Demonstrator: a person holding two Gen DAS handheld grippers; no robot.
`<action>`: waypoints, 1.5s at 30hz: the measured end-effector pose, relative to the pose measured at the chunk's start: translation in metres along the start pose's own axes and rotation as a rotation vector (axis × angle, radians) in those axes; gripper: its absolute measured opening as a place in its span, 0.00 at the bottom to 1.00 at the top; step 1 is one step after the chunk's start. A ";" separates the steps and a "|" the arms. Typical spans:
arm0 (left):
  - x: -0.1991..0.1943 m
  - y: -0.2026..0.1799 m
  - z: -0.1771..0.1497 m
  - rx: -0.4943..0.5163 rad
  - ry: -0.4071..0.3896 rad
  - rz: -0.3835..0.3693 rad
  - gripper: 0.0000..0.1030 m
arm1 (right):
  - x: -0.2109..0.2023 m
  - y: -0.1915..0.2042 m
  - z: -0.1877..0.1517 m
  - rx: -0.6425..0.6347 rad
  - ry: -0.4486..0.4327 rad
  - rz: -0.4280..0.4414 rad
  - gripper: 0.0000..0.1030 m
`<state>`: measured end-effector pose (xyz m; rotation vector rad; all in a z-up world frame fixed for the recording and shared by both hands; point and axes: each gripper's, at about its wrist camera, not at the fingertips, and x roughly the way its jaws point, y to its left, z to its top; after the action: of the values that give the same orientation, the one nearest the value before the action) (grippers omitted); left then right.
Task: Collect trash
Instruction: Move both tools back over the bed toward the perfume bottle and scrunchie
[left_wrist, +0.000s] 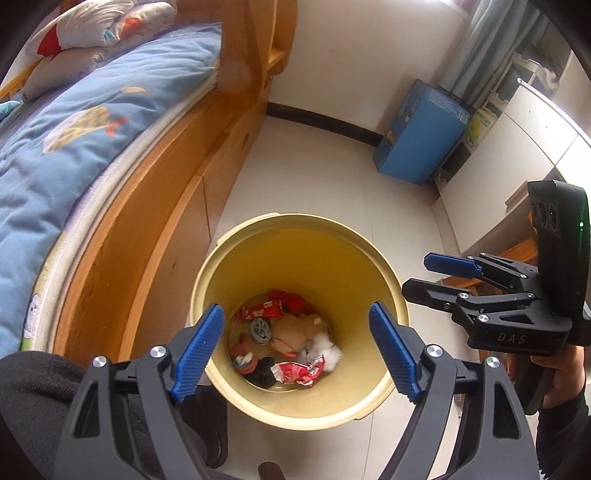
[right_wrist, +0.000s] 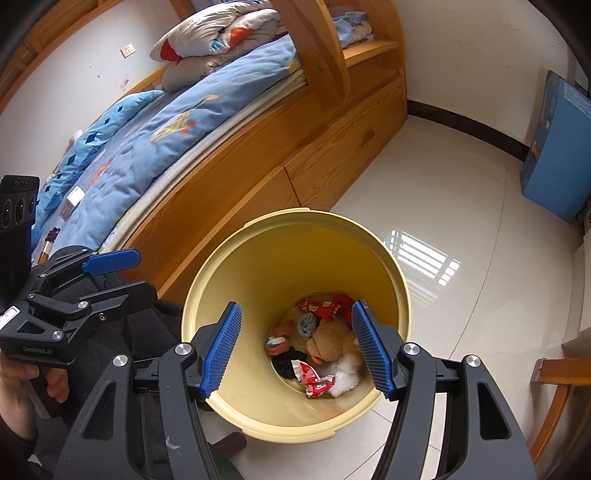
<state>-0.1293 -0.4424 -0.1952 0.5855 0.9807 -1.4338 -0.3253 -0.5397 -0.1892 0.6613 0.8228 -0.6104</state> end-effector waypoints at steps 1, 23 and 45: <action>-0.002 0.001 -0.001 0.000 -0.002 0.001 0.78 | 0.000 0.002 0.000 -0.004 0.002 0.003 0.60; -0.193 0.117 -0.052 -0.200 -0.341 0.465 0.96 | -0.004 0.179 0.052 -0.334 -0.139 0.363 0.71; -0.282 0.250 -0.152 -0.497 -0.346 0.753 0.96 | 0.034 0.407 0.071 -0.611 -0.082 0.646 0.92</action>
<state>0.1193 -0.1383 -0.0930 0.2689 0.6868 -0.5601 0.0140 -0.3379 -0.0641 0.3007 0.6209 0.2029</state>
